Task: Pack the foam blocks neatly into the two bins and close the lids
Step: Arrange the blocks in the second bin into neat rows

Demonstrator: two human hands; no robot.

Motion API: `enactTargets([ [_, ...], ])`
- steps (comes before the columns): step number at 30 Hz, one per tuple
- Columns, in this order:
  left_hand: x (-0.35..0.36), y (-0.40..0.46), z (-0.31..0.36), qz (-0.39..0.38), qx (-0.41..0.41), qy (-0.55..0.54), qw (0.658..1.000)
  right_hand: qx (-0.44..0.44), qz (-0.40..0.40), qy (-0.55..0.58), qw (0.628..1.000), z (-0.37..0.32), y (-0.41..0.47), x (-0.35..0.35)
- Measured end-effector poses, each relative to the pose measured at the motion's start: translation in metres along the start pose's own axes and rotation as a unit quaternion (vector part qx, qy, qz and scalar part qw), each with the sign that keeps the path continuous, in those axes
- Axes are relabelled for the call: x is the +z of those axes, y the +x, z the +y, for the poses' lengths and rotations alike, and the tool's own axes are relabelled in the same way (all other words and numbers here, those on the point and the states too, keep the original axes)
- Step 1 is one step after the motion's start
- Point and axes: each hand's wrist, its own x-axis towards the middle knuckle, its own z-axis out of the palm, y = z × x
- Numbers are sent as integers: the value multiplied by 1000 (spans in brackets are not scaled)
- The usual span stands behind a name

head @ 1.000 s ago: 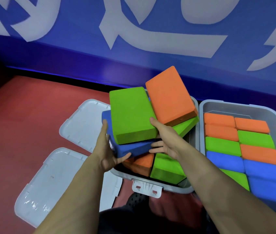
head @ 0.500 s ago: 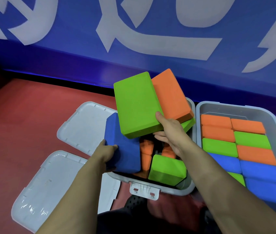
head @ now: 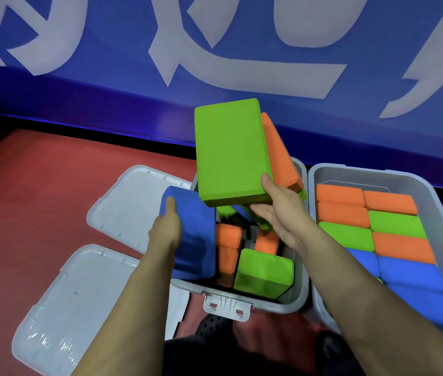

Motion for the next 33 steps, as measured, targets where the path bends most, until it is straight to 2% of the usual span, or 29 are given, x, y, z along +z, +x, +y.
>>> enactTargets([
  [4,8,3,-10,45,-11,107,993,1,0,13,1000,-1,-1,-2],
  [8,7,9,-9,51,-19,104,993,-3,-9,9,1000,-1,-1,-4],
  [14,-6,7,-20,133,-40,103,985,20,-24,-30,999,7,-6,0],
  [17,-18,15,-33,110,-69,60,990,35,-32,-23,999,8,-7,0],
  [21,-20,12,-41,26,-166,-90,982,37,-33,-14,999,8,-6,0],
  [26,-12,6,-33,-27,-134,-83,987,40,-37,-6,998,8,-8,1],
  [33,-7,-5,-30,-67,-171,-72,980,90,-43,1,995,13,-12,4],
])
